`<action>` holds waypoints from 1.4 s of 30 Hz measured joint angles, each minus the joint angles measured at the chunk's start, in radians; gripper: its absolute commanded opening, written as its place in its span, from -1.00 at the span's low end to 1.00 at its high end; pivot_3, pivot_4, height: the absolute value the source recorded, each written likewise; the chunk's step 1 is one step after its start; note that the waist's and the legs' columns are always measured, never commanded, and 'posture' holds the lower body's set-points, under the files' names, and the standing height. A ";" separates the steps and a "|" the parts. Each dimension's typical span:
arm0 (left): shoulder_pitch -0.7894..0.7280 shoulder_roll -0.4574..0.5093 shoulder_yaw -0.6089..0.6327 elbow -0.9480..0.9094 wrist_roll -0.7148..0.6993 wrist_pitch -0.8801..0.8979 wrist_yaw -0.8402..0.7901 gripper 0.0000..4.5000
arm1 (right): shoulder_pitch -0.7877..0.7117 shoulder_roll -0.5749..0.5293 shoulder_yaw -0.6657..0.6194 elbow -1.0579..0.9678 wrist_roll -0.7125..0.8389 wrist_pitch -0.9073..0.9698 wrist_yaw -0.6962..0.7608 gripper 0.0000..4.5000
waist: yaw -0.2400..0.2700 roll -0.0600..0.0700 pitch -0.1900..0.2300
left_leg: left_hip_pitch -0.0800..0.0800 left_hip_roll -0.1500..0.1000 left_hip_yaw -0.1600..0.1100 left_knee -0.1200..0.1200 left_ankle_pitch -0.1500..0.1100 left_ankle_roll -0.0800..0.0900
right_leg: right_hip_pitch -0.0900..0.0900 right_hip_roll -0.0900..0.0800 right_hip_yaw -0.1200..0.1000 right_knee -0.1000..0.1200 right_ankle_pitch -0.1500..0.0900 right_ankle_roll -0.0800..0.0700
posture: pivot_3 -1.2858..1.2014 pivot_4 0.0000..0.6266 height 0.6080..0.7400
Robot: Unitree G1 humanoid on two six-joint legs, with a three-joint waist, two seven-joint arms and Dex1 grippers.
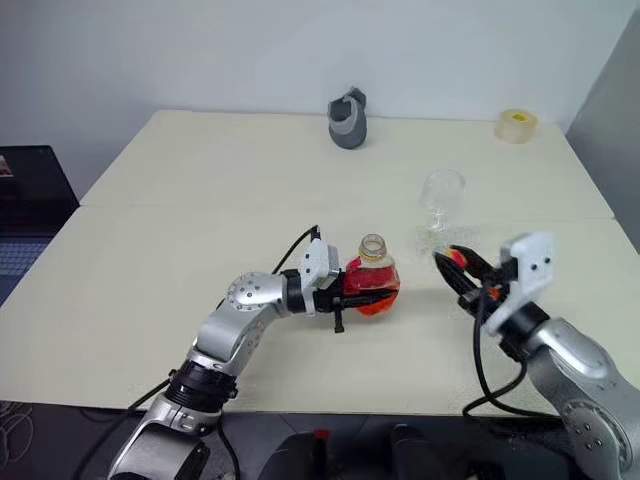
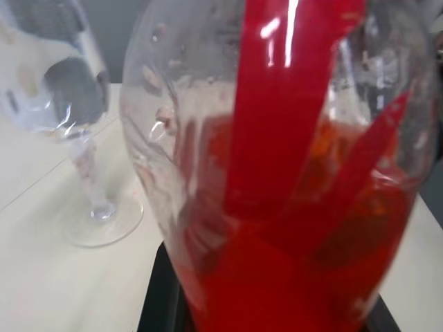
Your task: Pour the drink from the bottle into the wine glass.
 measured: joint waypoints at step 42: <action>-0.064 -0.045 0.166 0.262 0.066 -0.207 0.231 -0.67 | 0.089 -0.318 0.009 0.061 -0.057 0.017 0.409 1.00 | -0.005 -0.002 0.001 | 0.003 0.001 0.005 0.000 0.000 0.000 | 0.001 0.001 0.003 0.000 -0.001 0.001 | 0.03 -0.52 1.00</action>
